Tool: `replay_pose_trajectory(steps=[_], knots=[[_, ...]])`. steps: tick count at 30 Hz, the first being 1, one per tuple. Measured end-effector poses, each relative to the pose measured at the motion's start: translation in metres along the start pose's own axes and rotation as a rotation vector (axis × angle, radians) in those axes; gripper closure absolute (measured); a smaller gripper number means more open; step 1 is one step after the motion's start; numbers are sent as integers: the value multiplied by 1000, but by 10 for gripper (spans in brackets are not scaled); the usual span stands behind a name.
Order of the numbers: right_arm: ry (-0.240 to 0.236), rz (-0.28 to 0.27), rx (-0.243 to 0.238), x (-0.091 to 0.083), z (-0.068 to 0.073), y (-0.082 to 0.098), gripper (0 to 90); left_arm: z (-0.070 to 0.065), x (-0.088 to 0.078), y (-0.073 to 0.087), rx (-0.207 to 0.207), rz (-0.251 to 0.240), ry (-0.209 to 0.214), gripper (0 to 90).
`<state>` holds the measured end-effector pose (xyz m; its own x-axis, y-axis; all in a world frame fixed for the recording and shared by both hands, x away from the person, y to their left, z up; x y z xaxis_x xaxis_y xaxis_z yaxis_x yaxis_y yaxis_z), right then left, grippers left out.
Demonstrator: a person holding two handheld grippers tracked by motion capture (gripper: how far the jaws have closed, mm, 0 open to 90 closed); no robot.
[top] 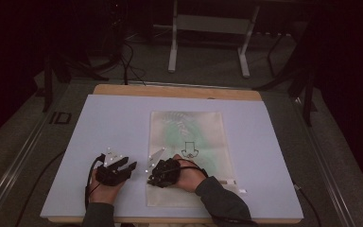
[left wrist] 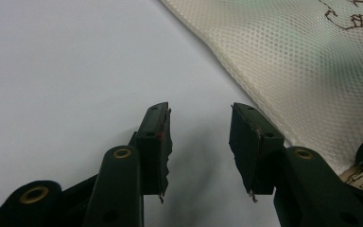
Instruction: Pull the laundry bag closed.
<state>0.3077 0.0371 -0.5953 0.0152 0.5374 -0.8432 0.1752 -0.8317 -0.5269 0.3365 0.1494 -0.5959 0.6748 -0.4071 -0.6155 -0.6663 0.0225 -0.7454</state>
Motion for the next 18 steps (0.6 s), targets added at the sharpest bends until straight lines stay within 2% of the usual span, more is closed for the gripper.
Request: replay_pose_trajectory(steps=[10,12,18], knots=[[-3,-6,2,2,2,4,818,-8,0,2,13,10,29,603],[1,-8,-1,2,2,5,818,-11,-1,3,22,15,39,650],[0,-12,1,2,3,5,818,-26,-3,3,43,16,129,855]])
Point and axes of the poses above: each handheld gripper's, and its own axes: x roughly forward along the jaws, y roughly out of its underside, z roughly to its left, the point moved 10 cm from there along x, roughly forward along the jaws, and after that the axes turned 13 degrees about -x, right-handed, at the moved point
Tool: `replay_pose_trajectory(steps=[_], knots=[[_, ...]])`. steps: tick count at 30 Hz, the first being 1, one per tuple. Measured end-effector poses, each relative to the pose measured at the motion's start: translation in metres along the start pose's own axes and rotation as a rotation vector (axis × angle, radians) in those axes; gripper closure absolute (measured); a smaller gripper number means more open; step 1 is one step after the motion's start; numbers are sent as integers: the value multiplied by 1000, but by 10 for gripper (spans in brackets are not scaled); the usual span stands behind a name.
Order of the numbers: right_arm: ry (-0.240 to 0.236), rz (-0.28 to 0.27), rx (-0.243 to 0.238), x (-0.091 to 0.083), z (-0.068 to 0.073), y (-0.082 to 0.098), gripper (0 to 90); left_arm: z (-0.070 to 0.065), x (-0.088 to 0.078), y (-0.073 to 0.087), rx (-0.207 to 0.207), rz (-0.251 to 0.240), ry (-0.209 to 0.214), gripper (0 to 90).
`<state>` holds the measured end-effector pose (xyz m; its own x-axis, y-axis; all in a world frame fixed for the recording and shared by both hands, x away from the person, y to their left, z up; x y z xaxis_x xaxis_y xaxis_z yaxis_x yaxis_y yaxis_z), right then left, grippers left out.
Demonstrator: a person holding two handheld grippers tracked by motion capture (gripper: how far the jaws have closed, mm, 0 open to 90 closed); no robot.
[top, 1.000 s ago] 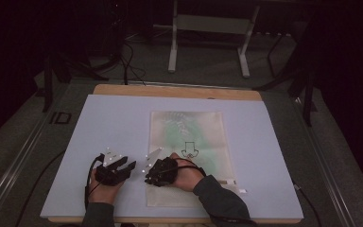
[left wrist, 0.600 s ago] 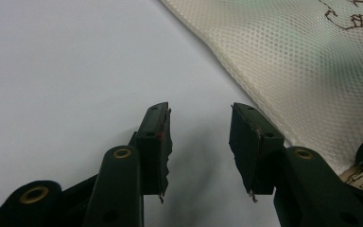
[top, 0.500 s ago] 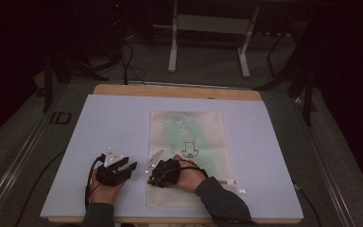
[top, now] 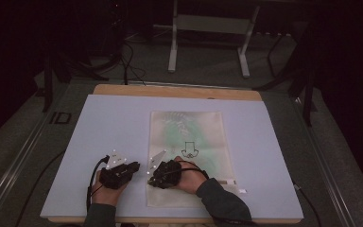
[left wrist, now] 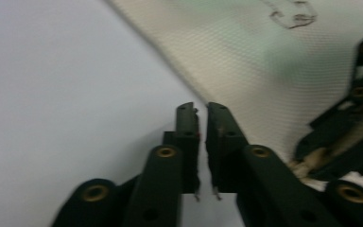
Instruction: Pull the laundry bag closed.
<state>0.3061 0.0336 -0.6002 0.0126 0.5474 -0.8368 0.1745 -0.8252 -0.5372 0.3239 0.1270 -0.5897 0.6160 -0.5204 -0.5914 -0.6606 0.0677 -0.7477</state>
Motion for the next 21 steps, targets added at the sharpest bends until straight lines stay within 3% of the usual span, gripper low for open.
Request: replay_pose_trajectory(steps=[4,7,13,21], knots=[[0,1,-1,0,0,0,818,-9,3,2,16,18,33,884],[1,0,2,0,0,0,818,-19,7,5,52,41,48,886],[2,-3,0,0,0,0,818,-27,16,10,99,83,38,885],[3,-3,-2,0,1,1,818,-30,15,9,90,77,61,883]])
Point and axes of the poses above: each handheld gripper's, and its own axes: x roughly forward along the jaws, y roughly out of its underside, z roughly to its left, the point moved 10 cm from there along x, roughly forward along the jaws, and after that the axes turned 13 degrees about -x, right-handed, at the moved point
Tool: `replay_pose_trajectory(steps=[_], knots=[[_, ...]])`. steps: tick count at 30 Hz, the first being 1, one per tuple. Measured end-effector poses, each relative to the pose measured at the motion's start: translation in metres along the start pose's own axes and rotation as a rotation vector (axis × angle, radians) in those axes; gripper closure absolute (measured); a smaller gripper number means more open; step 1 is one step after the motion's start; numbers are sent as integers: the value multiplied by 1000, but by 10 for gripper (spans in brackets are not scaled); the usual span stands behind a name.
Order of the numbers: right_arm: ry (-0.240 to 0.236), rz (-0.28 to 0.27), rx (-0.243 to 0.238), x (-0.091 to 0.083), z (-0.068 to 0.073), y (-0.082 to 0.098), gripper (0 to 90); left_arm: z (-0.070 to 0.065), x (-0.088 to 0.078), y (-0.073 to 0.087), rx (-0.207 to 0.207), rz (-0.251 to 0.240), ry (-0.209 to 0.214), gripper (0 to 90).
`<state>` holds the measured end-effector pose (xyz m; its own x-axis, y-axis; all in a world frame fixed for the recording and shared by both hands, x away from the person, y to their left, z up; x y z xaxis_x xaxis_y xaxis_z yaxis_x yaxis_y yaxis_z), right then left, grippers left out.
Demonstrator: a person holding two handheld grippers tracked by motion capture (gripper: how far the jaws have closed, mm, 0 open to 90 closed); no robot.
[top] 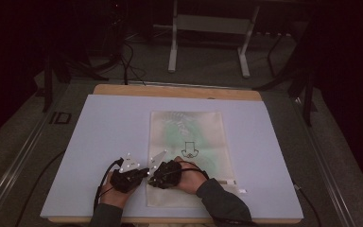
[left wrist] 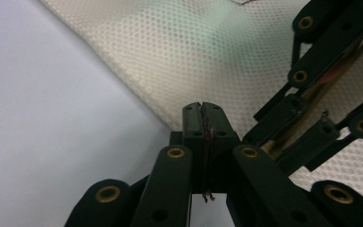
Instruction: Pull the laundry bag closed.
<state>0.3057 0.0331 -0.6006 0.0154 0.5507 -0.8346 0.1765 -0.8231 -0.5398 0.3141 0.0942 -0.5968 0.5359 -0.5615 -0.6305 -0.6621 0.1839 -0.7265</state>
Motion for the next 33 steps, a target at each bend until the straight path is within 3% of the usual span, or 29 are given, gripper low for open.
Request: replay_pose_trajectory(steps=[12,18,33], knots=[[2,-4,1,0,0,0,819,-5,7,6,1,50,18,883],[3,2,-6,0,0,0,820,-6,8,8,40,66,-29,895],[-2,24,-12,-6,0,8,824,-4,8,8,30,77,-15,898]])
Point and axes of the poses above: each handheld gripper's, and its own axes: x roughly forward along the jaws, y roughly out of its underside, z roughly to its left, the point moved 10 cm from there along x, roughly forward along the jaws, and after that the axes turned 13 degrees about -x, right-handed, at the moved point
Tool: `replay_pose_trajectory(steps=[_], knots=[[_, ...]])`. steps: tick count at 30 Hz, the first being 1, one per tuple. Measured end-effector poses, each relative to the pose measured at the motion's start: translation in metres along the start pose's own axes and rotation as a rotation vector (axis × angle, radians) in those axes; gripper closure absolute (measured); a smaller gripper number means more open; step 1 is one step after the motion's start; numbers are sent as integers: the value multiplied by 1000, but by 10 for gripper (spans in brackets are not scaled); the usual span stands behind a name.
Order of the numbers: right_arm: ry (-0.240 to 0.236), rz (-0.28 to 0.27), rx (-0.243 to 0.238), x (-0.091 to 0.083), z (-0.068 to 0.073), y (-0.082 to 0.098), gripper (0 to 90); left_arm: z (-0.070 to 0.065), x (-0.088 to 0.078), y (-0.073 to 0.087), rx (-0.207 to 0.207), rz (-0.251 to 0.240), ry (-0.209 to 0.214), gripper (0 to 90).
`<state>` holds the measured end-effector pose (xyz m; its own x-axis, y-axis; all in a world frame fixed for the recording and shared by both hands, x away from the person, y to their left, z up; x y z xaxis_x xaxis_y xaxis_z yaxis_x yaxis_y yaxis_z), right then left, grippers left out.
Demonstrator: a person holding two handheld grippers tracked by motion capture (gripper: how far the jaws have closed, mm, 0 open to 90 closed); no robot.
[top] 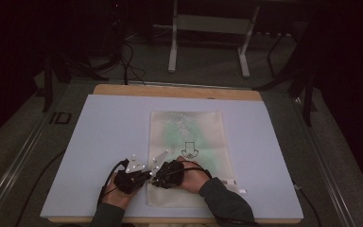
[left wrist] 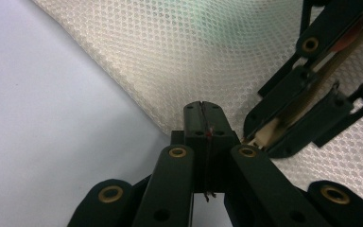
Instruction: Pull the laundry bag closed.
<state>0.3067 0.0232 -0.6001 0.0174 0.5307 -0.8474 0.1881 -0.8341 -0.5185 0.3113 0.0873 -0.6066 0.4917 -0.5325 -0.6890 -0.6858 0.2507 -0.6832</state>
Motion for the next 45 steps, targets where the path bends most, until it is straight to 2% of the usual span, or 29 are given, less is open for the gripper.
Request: replay_pose_trajectory(steps=[4,10,13,19,23,28,33,45], knots=[[-5,7,12,-7,0,10,824,0,0,-1,-2,0,2,898],[-2,11,5,-6,0,10,822,-1,0,-1,-22,-4,-7,896],[-5,12,7,-6,0,10,822,0,-1,-1,-48,-2,14,893],[-6,7,9,-6,0,10,821,-5,-6,-1,-61,-8,44,869],[-5,9,7,-6,0,10,821,-11,-10,0,-55,0,68,866],[-6,1,8,-5,0,10,822,-17,-12,3,-31,6,75,862],[-5,2,4,-5,0,9,821,-16,-10,5,-42,18,84,860],[-1,29,-25,-5,0,8,823,-15,-6,8,-23,46,48,888]])
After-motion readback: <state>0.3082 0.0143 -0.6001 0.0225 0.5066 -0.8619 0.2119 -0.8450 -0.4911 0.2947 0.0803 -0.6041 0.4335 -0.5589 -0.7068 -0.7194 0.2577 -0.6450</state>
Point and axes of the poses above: each handheld gripper's, and its own axes: x roughly forward along the jaws, y roughly out of its underside, z roughly to its left, the point moved 10 cm from there along x, roughly forward along the jaws, and after that the axes turned 13 degrees about -x, right-handed, at the moved point
